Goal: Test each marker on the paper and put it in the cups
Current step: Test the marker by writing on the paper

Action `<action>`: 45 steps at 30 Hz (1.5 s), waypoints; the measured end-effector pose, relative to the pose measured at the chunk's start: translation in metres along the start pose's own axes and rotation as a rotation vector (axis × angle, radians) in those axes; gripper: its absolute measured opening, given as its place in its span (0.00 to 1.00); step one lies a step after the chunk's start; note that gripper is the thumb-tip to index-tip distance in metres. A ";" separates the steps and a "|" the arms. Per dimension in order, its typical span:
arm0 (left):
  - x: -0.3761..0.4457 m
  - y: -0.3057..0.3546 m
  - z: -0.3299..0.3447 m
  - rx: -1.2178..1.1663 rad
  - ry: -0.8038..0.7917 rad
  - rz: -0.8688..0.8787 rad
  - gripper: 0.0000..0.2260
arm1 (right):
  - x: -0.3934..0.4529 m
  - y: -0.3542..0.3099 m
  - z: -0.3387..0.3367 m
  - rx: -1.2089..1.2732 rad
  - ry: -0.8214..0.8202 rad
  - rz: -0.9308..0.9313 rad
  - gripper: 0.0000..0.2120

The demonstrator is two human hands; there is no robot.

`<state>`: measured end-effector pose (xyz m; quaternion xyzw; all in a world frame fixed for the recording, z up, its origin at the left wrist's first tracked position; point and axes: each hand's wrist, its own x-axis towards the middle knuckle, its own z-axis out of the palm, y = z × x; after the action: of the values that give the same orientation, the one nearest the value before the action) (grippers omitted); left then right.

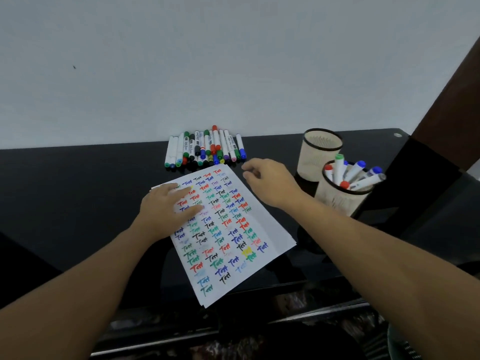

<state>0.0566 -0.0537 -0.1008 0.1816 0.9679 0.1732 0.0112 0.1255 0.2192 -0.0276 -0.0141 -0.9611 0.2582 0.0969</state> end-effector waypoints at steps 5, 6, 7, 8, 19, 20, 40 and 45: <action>-0.002 -0.007 0.007 -0.067 0.084 0.018 0.38 | 0.051 0.032 0.038 -0.002 -0.070 0.155 0.24; -0.002 -0.007 0.008 -0.080 0.097 0.018 0.39 | 0.061 0.036 0.043 -0.020 -0.078 0.167 0.25; -0.001 -0.008 0.009 -0.088 0.104 0.019 0.39 | 0.071 0.039 0.045 -0.037 -0.087 0.181 0.26; 0.001 -0.009 0.009 -0.091 0.106 0.018 0.39 | 0.081 0.041 0.047 -0.057 -0.097 0.191 0.26; 0.005 -0.012 0.011 -0.094 0.133 0.024 0.36 | 0.112 0.048 0.056 -0.266 -0.107 0.147 0.24; 0.005 -0.012 0.011 -0.093 0.131 0.023 0.36 | 0.108 0.049 0.055 -0.264 -0.081 0.128 0.21; 0.006 -0.012 0.012 -0.071 0.125 0.018 0.35 | 0.092 0.064 0.049 -0.338 -0.054 -0.004 0.20; 0.005 -0.012 0.012 -0.072 0.130 0.026 0.35 | 0.092 0.070 0.044 -0.431 -0.032 -0.089 0.19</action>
<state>0.0487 -0.0580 -0.1161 0.1819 0.9573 0.2196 -0.0475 0.0247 0.2649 -0.0830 0.0122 -0.9952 0.0424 0.0877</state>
